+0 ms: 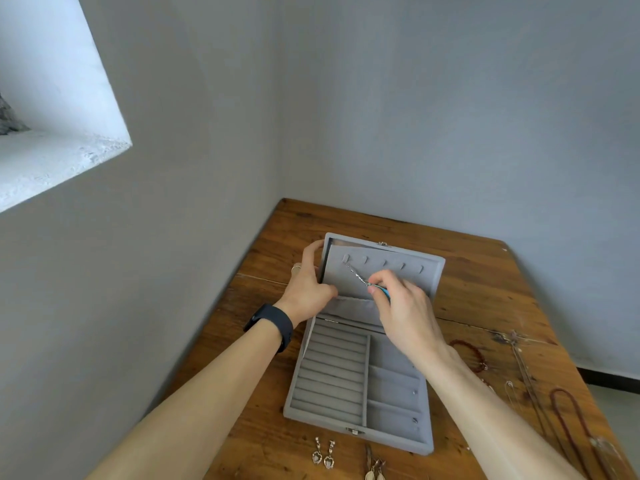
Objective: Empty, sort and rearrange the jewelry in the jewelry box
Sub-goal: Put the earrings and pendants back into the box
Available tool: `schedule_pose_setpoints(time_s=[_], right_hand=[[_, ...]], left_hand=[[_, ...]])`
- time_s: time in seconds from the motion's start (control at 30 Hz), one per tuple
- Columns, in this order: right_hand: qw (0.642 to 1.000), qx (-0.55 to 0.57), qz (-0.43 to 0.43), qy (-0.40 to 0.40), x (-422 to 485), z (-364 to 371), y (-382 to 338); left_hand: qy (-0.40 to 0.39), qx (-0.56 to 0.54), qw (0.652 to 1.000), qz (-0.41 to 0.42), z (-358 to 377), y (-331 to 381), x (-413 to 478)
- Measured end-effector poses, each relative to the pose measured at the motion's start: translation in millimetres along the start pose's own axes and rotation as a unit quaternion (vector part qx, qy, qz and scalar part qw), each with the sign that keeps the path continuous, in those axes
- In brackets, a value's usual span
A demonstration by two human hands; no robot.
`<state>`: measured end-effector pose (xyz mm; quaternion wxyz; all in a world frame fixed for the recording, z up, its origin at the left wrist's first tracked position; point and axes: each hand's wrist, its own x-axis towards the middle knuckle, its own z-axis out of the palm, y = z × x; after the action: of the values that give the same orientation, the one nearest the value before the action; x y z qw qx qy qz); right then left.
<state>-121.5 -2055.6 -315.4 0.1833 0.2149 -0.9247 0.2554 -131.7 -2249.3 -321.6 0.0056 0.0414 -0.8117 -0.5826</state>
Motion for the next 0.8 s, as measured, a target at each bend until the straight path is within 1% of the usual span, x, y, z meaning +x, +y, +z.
schedule_pose_setpoints(time_s=[0.1,0.2,0.3,0.43,0.6,0.63,0.73,0.8], right_hand=[[0.999,-0.042,-0.013,-0.001,3,6,2],[0.999,-0.030,0.018,0.019,5,14,-2],[0.998,-0.029,0.045,0.012,1,19,-1],[0.997,-0.048,0.044,-0.029,-2,21,0],[0.988,-0.038,0.049,-0.139,2,24,-6],[0.987,-0.036,0.057,-0.145,2,25,-6],[0.990,-0.021,0.082,-0.116,0,26,-7],[0.989,-0.047,0.069,-0.120,-1,29,-11]], left_hand=[[0.000,-0.012,1.000,-0.006,-2,4,-2],[-0.002,-0.023,1.000,-0.009,-3,5,-3],[-0.004,-0.022,1.000,-0.008,-4,5,-3],[-0.011,-0.024,1.000,-0.008,-4,7,-3],[-0.011,-0.030,0.999,0.007,-4,6,-2],[-0.013,-0.031,0.999,0.009,-5,5,-1],[-0.014,-0.032,0.999,0.013,-6,3,3],[-0.001,-0.024,1.000,0.015,-6,3,5]])
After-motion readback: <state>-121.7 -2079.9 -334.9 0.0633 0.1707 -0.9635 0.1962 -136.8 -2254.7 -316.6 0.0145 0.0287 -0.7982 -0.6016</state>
